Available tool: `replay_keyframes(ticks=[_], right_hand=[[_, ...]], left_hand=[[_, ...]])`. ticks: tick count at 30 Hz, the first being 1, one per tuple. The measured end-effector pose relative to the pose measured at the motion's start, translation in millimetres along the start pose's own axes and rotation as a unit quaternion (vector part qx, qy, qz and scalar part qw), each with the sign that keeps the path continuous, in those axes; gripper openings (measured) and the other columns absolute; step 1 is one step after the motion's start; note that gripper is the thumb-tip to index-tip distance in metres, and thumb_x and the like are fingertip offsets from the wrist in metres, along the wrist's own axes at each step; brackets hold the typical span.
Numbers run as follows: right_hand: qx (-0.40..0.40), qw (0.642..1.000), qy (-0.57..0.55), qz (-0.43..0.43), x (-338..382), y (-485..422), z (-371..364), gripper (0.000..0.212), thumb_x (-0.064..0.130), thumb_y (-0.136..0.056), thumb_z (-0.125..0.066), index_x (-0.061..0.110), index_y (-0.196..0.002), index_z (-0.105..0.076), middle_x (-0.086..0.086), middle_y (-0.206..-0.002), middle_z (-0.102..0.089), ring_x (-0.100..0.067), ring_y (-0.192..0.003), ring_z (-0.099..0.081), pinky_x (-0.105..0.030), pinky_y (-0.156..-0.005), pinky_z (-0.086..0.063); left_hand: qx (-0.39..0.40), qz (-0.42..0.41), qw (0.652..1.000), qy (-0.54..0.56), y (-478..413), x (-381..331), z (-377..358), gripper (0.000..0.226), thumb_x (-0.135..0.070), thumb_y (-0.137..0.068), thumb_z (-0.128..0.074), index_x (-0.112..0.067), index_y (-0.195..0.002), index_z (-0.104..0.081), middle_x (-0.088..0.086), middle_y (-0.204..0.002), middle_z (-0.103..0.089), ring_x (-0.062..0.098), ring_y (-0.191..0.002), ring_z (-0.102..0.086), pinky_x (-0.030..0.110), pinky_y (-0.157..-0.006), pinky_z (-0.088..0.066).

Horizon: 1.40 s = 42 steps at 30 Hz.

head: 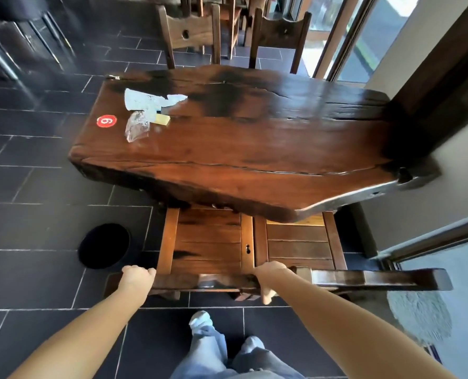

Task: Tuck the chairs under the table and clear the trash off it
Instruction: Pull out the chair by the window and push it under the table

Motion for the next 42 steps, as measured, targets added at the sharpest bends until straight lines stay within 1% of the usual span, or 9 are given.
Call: replay_keyframes(ticks=[18, 23, 26, 28, 30, 32, 37, 39, 42], right_hand=[[0.004, 1.0, 0.025, 0.002, 0.4, 4.4, -17.4, 0.069, 0.032, -0.078, -0.074, 0.014, -0.136, -0.042, -0.009, -0.126, -0.059, -0.031, -0.11, -0.061, -0.036, -0.083, -0.049], [-0.014, 0.997, -0.08, -0.001, -12.7, 1.7, -11.6, 0.06, 0.06, -0.085, -0.053, 0.015, -0.125, -0.058, -0.006, -0.116, -0.064, -0.029, -0.106, -0.061, -0.036, -0.083, -0.049], [-0.15, 0.954, -0.258, -0.015, -38.6, 7.3, -5.0, 0.041, 0.049, -0.093, -0.045, 0.02, -0.116, -0.063, -0.004, -0.11, -0.068, -0.026, -0.103, -0.062, -0.035, -0.084, -0.048], [-0.277, 0.921, -0.275, -0.014, -59.1, 17.4, -8.4, 0.029, 0.038, -0.095, -0.043, 0.025, -0.116, -0.06, 0.002, -0.116, -0.066, -0.02, -0.111, -0.059, -0.034, -0.098, -0.04], [-0.341, 0.906, -0.252, -0.008, -78.8, 23.9, -23.6, 0.029, 0.036, -0.097, -0.041, 0.028, -0.118, -0.058, 0.006, -0.124, -0.06, -0.016, -0.12, -0.051, -0.033, -0.106, -0.031], [-0.324, 0.908, -0.264, -0.028, -105.6, 26.5, -46.9, 0.032, 0.042, -0.098, -0.038, 0.03, -0.123, -0.055, 0.008, -0.128, -0.057, -0.015, -0.124, -0.047, -0.034, -0.108, -0.029], [-0.17, 0.942, -0.282, -0.068, -176.3, 31.3, -99.2, 0.048, 0.054, -0.096, -0.035, 0.036, -0.139, -0.04, 0.006, -0.145, -0.046, -0.019, -0.137, -0.036, -0.042, -0.114, -0.019], [-0.128, 0.964, -0.229, -0.04, -193.3, 30.7, -112.0, 0.062, 0.051, -0.089, -0.05, 0.038, -0.145, -0.028, 0.005, -0.148, -0.041, -0.021, -0.14, -0.032, -0.044, -0.115, -0.017], [-0.104, 0.974, -0.196, -0.053, -226.1, 25.9, -122.0, 0.074, 0.038, -0.081, -0.063, 0.039, -0.144, -0.026, 0.004, -0.141, -0.049, -0.021, -0.133, -0.042, -0.042, -0.11, -0.032]], left_hand=[[0.038, -0.035, 0.999, 0.008, 7.7, -12.9, -5.9, 0.073, -0.011, -0.086, -0.059, -0.007, -0.146, -0.02, 0.007, -0.137, -0.05, 0.025, -0.125, -0.05, 0.035, -0.098, -0.045], [0.082, -0.068, 0.992, 0.07, -7.8, -5.6, 10.2, 0.052, -0.037, -0.079, -0.059, -0.016, -0.127, -0.053, -0.001, -0.126, -0.059, 0.019, -0.115, -0.058, 0.028, -0.086, -0.048], [0.065, -0.071, 0.983, 0.159, -20.3, -4.9, 26.4, 0.037, -0.043, -0.084, -0.051, -0.021, -0.113, -0.06, -0.002, -0.118, -0.064, 0.019, -0.107, -0.061, 0.028, -0.081, -0.047], [-0.001, -0.08, 0.964, 0.253, -25.4, -15.4, 43.6, 0.021, -0.044, -0.089, -0.047, -0.029, -0.098, -0.058, -0.005, -0.108, -0.065, 0.017, -0.1, -0.063, 0.028, -0.077, -0.047], [-0.071, -0.096, 0.935, 0.334, -22.1, -38.7, 67.8, 0.02, -0.044, -0.092, -0.046, -0.032, -0.104, -0.057, -0.009, -0.112, -0.065, 0.014, -0.102, -0.062, 0.029, -0.08, -0.048], [-0.106, -0.146, 0.91, 0.374, -11.5, -76.3, 95.6, 0.029, -0.045, -0.092, -0.048, -0.033, -0.119, -0.054, -0.012, -0.123, -0.062, 0.011, -0.109, -0.06, 0.029, -0.087, -0.05], [-0.105, -0.242, 0.86, 0.437, 7.2, -175.5, 167.5, 0.048, -0.05, -0.089, -0.049, -0.033, -0.133, -0.041, -0.014, -0.139, -0.049, 0.009, -0.124, -0.05, 0.032, -0.098, -0.044], [-0.092, -0.255, 0.857, 0.437, 14.9, -213.8, 187.5, 0.057, -0.054, -0.086, -0.052, -0.031, -0.136, -0.037, -0.01, -0.141, -0.046, 0.013, -0.125, -0.049, 0.033, -0.098, -0.043], [-0.113, -0.221, 0.872, 0.422, 15.9, -247.9, 208.0, 0.062, -0.056, -0.082, -0.058, -0.026, -0.133, -0.038, -0.004, -0.136, -0.049, 0.018, -0.119, -0.053, 0.035, -0.094, -0.046]])
Point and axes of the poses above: each hand's wrist, its own y-axis away from the middle knuckle, its own z-axis out of the back of the hand, x = y × z, the point moved 5 cm from there along -y, towards the middle knuckle
